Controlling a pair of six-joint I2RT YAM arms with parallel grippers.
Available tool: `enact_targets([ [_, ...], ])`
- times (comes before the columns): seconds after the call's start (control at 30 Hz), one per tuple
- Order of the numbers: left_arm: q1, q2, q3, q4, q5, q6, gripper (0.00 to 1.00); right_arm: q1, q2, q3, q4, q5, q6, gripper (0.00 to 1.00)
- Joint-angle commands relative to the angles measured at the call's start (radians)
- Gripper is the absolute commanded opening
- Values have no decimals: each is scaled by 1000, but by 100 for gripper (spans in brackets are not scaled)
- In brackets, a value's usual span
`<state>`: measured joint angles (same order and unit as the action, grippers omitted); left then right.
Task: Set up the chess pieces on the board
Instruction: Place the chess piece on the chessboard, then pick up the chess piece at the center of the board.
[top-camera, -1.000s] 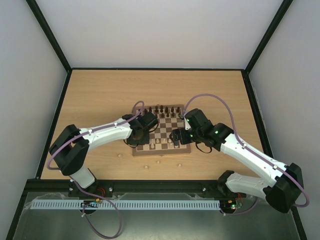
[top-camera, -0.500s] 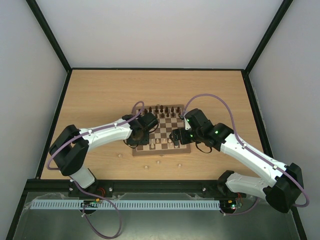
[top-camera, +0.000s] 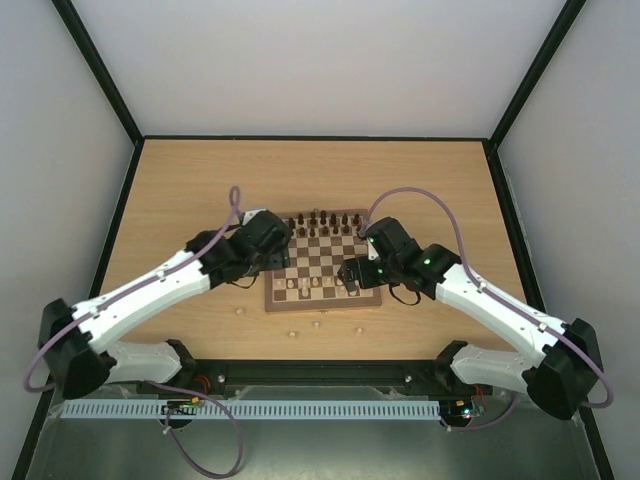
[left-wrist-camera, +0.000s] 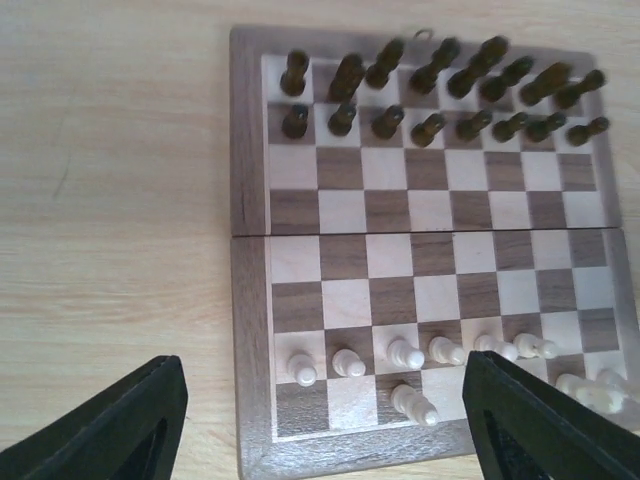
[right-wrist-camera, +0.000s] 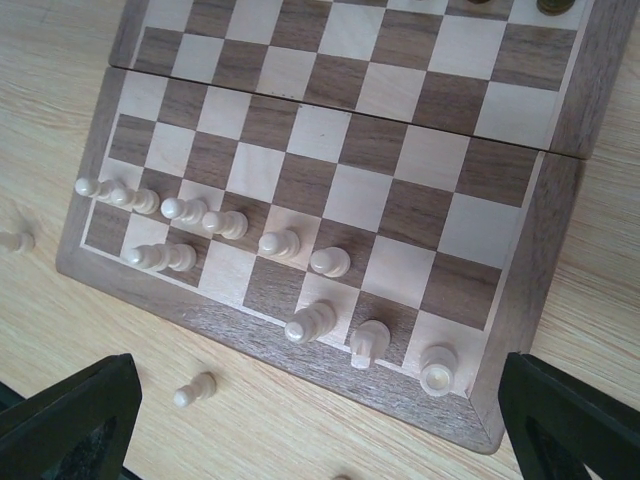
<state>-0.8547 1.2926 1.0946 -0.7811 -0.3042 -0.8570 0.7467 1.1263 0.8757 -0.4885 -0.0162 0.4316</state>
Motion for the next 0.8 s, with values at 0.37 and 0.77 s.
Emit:
enact_targets([
  [0.37,47,-222,-219,229,-42,132,99,-1,123,41,-86,263,47,99],
  [0.77,176,-298,-331,348,221,223,99,-32,195,78,-114,226,114,99],
])
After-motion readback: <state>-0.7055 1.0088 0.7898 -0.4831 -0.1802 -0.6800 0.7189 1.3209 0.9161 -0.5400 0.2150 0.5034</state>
